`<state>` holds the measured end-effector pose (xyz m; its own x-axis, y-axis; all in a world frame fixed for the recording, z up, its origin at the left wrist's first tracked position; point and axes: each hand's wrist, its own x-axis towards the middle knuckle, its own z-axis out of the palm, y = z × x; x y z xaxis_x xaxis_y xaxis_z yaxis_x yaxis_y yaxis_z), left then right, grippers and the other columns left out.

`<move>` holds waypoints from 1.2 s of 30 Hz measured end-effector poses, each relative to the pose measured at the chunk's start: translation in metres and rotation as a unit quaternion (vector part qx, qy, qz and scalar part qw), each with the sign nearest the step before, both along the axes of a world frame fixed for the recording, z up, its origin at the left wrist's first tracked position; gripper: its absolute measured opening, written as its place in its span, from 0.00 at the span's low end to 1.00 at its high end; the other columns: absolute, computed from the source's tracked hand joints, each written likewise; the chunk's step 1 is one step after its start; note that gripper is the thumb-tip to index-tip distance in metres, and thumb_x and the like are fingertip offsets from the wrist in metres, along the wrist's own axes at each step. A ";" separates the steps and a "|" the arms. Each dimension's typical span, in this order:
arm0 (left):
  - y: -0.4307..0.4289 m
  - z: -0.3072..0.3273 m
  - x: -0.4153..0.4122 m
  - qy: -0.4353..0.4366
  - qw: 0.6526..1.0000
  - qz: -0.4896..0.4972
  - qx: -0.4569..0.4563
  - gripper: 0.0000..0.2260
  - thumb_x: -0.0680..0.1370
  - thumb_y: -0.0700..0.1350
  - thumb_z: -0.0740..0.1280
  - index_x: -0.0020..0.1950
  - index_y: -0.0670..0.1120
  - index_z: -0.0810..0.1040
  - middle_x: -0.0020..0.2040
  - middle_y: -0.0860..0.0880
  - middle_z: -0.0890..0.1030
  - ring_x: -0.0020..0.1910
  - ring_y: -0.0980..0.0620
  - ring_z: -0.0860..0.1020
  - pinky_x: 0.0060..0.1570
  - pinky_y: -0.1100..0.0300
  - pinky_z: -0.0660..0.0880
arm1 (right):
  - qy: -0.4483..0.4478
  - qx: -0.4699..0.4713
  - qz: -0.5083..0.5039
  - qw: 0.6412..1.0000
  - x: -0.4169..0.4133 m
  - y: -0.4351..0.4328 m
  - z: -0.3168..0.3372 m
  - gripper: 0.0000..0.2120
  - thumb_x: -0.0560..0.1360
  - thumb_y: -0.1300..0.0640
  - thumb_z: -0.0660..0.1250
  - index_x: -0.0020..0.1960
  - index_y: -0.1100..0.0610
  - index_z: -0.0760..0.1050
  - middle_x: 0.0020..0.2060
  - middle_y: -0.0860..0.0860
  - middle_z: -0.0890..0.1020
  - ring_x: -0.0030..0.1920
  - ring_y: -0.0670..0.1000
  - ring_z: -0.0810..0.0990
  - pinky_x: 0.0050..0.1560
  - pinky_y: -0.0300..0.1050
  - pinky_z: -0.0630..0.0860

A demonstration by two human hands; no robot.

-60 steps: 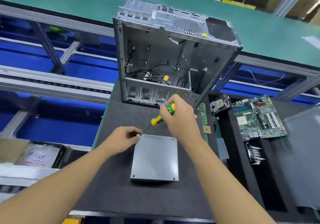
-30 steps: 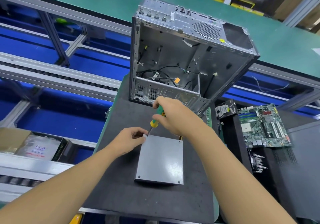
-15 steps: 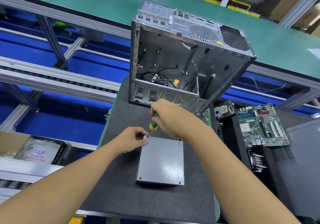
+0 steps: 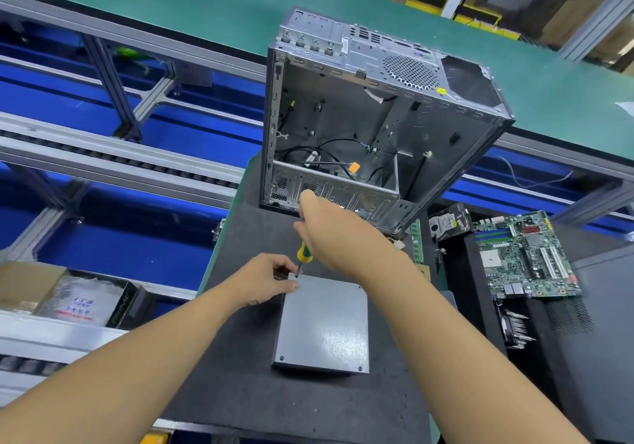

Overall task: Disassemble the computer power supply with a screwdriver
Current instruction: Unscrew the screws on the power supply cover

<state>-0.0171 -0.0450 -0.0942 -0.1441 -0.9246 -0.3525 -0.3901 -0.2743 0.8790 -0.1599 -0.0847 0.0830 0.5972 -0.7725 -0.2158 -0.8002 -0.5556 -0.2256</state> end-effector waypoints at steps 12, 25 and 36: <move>-0.002 0.003 -0.002 -0.033 0.999 -0.005 -0.006 0.07 0.73 0.46 0.77 0.44 0.56 0.80 0.42 0.54 0.84 0.39 0.63 0.79 0.47 0.65 0.74 | 0.060 0.050 -0.002 0.997 -0.004 -0.004 0.010 0.09 0.78 0.51 0.62 0.52 0.54 0.64 0.49 0.51 0.68 0.47 0.56 0.72 0.39 0.49 0.66; -0.002 0.004 -0.003 -0.026 1.000 -0.004 0.012 0.07 0.74 0.45 0.76 0.50 0.50 0.82 0.50 0.48 0.85 0.51 0.49 0.82 0.59 0.55 0.78 | 0.033 0.119 -0.010 0.992 -0.004 -0.007 0.018 0.11 0.76 0.60 0.62 0.57 0.52 0.65 0.52 0.50 0.69 0.55 0.53 0.65 0.46 0.51 0.67; -0.002 0.003 -0.003 -0.033 0.999 -0.002 0.015 0.06 0.74 0.47 0.75 0.50 0.53 0.82 0.48 0.50 0.85 0.50 0.51 0.82 0.60 0.51 0.78 | 0.037 -0.028 -0.011 0.999 -0.004 -0.002 0.006 0.07 0.84 0.52 0.55 0.51 0.55 0.60 0.45 0.52 0.69 0.40 0.58 0.72 0.40 0.55 0.72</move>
<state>-0.0198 -0.0467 -0.0912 -0.1238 -0.9131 -0.3885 -0.4475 -0.2981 0.8432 -0.1636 -0.0864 0.0891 0.5634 -0.7978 -0.2147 -0.8261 -0.5473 -0.1344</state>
